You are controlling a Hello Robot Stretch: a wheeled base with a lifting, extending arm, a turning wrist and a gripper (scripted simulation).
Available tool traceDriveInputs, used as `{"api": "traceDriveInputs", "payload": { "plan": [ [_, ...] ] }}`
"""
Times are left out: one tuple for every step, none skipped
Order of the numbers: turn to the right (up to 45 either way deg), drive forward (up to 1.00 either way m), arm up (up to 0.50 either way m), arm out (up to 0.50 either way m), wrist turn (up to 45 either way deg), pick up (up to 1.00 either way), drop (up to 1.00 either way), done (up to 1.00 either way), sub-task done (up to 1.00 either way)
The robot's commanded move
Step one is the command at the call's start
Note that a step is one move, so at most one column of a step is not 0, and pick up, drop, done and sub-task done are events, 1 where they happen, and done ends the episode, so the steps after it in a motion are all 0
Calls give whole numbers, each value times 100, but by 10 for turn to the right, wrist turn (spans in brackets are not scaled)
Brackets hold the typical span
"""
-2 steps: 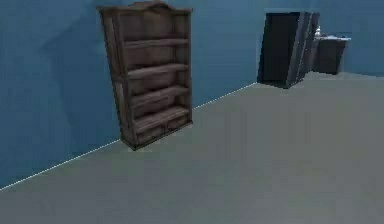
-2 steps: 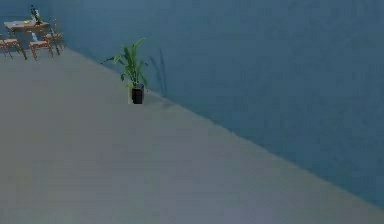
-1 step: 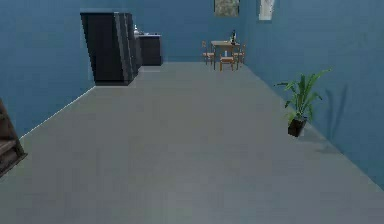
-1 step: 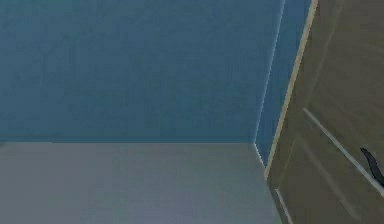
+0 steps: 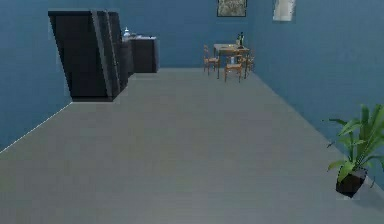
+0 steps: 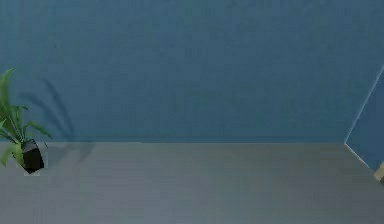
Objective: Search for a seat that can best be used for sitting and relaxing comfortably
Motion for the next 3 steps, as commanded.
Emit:
{"api": "traceDriveInputs", "payload": {
  "plan": [
    [0,100,0,0,0,0,0,0,0],
    [0,100,0,0,0,0,0,0,0],
    [30,0,0,0,0,0,0,0,0]
  ]
}}
